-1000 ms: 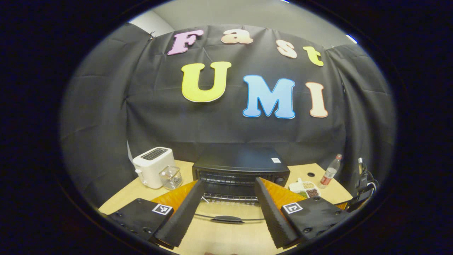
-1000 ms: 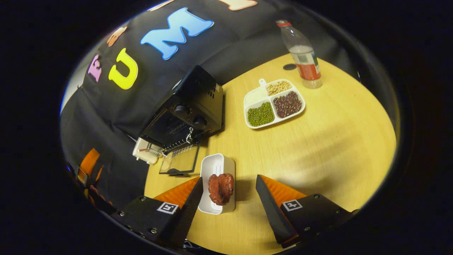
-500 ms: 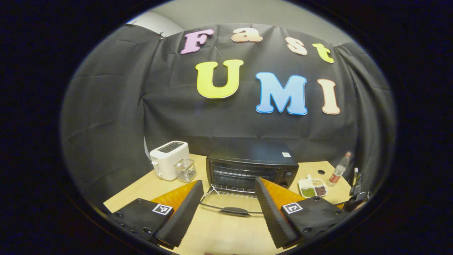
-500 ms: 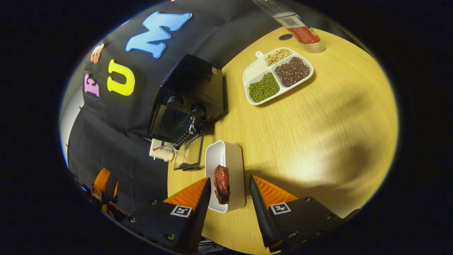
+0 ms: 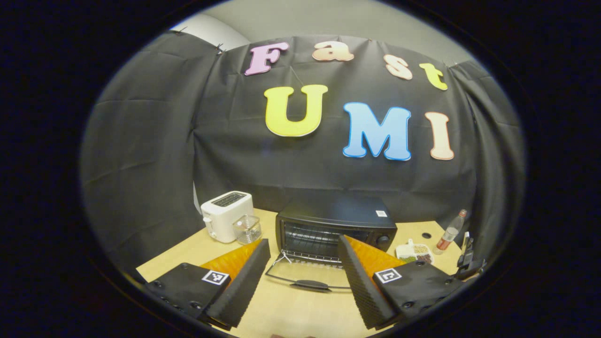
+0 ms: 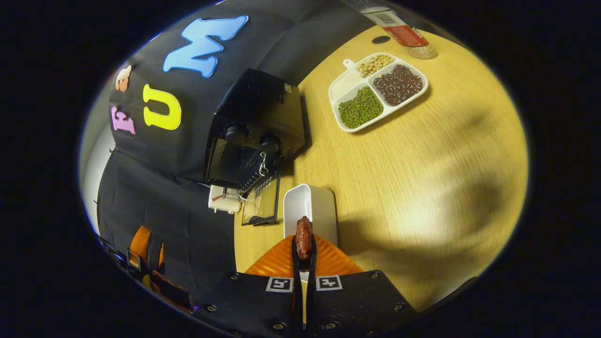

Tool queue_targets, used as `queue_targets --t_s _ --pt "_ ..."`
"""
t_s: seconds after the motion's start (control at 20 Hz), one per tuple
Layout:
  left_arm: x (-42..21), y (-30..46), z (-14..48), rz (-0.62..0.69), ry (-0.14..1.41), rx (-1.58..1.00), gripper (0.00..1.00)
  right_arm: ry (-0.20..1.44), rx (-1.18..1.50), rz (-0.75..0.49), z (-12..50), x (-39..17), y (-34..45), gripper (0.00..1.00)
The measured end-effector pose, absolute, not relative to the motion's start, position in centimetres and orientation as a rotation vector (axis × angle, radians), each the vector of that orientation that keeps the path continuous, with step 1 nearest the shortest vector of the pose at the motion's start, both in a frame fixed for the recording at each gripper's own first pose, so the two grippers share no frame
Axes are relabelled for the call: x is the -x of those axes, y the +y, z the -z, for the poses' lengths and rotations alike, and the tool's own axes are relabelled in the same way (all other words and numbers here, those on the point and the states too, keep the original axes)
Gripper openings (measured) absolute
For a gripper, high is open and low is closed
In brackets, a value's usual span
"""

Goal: Open the electric oven with the left hand, put the food in, and close the electric oven.

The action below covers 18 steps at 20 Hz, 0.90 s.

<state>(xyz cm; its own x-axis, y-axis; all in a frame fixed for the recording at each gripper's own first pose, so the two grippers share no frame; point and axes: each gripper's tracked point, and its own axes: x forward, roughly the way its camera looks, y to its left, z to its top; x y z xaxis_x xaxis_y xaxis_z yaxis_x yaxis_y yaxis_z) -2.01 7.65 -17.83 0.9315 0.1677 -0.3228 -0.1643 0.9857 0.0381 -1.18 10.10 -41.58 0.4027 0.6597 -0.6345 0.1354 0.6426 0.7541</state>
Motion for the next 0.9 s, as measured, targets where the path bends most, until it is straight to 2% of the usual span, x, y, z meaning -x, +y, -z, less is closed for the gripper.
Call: queue_targets --t_s 0.15,0.2,0.55,0.9 --pt "1.5 7.6 17.3 -0.133 0.315 0.011 0.99 1.089 -0.847 -0.4 39.1 1.1 10.2 0.03" --pt "1.3 7.6 17.1 -0.114 0.312 0.014 0.95 1.077 -0.848 -0.395 38.5 1.0 10.4 0.03" --pt "0.7 11.0 14.8 -0.054 0.238 -0.012 0.99 0.968 -0.954 -0.415 33.4 0.5 14.1 0.04" --pt "1.6 15.5 11.6 -0.007 0.188 -0.05 0.97 0.864 -1.059 -0.447 30.2 -3.1 19.6 0.03"
